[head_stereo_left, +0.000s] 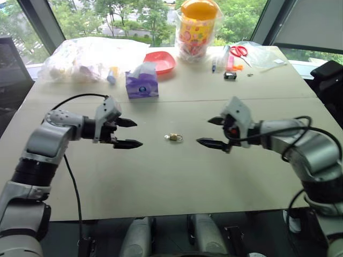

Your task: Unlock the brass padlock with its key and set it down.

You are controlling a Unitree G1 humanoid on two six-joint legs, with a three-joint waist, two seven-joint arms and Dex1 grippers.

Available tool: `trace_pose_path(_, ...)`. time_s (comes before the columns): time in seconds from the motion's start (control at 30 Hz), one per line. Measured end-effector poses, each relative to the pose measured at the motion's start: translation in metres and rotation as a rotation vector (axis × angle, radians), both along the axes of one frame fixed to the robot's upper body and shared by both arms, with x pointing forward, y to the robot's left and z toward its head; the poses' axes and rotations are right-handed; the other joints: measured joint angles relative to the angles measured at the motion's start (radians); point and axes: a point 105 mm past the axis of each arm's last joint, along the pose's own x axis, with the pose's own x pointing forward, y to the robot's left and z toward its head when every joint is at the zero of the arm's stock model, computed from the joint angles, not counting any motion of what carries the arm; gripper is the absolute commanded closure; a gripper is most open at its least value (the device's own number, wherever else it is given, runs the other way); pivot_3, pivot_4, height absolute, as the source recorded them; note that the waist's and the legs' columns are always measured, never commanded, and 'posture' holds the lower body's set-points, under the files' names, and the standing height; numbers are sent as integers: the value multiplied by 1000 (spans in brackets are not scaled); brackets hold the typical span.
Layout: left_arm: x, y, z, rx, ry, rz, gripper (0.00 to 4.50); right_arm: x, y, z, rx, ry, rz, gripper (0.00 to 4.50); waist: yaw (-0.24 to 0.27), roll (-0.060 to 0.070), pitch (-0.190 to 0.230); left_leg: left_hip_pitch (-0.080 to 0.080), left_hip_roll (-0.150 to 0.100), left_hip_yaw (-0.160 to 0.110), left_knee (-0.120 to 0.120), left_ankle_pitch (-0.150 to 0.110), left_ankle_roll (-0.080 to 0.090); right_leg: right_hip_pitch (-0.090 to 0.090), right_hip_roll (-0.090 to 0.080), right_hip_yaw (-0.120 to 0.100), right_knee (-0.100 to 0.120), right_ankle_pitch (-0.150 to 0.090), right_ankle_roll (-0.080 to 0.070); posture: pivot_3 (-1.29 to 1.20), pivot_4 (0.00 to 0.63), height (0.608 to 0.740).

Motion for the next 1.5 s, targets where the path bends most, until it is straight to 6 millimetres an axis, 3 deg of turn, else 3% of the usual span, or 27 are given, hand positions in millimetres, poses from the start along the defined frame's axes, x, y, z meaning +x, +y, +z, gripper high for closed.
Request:
trace_pose_path(0.13,-2,8,5,38,-14,-4,10,15,17,-27,-82,68,54,0,10,0,0,-2,-2,0,0,0,1,-1,-1,-1,1,0,0,0,150,740)
trace_pose_path(0.27,-4,6,0,34,-12,0,10,28,23,-39,-148,86,79,0,6,0,0,-11,-4,0,3,0,1,-7,-2,0,2,2,4,0,150,740)
trace_pose_path(0.6,-12,-3,-13,-15,5,30,10,44,27,-47,-206,84,110,0,1,0,0,-9,-1,-1,3,0,0,-7,1,-2,5,3,5,0,150,740)
trace_pose_path(0.87,-11,-4,-18,-28,11,56,10,46,48,-50,-218,37,168,0,-9,0,0,-5,0,0,3,0,0,-6,3,-1,7,3,5,0,150,740)
trace_pose_path(0.97,-11,-4,-22,-32,21,61,0,45,52,-51,-234,18,187,854,-15,0,0,-5,0,0,3,0,0,-6,3,-1,7,3,5,0,150,740)
trace_pose_path(1.17,-11,-4,-22,-32,22,67,0,35,53,-54,-274,-27,255,3747,-15,0,0,-4,-1,0,3,0,0,-4,2,-1,7,3,5,0,150,740)
trace_pose_path(1.37,-5,-12,-17,-82,18,58,0,33,44,-54,-316,-97,252,3793,3,0,0,1,-1,-1,3,0,0,2,1,-1,6,2,4,0,150,740)
trace_pose_path(1.5,13,-26,1,-323,93,76,0,38,35,-34,-349,-393,256,3793,10,0,0,1,-3,-1,3,1,-1,2,0,-1,5,2,5,0,150,740)
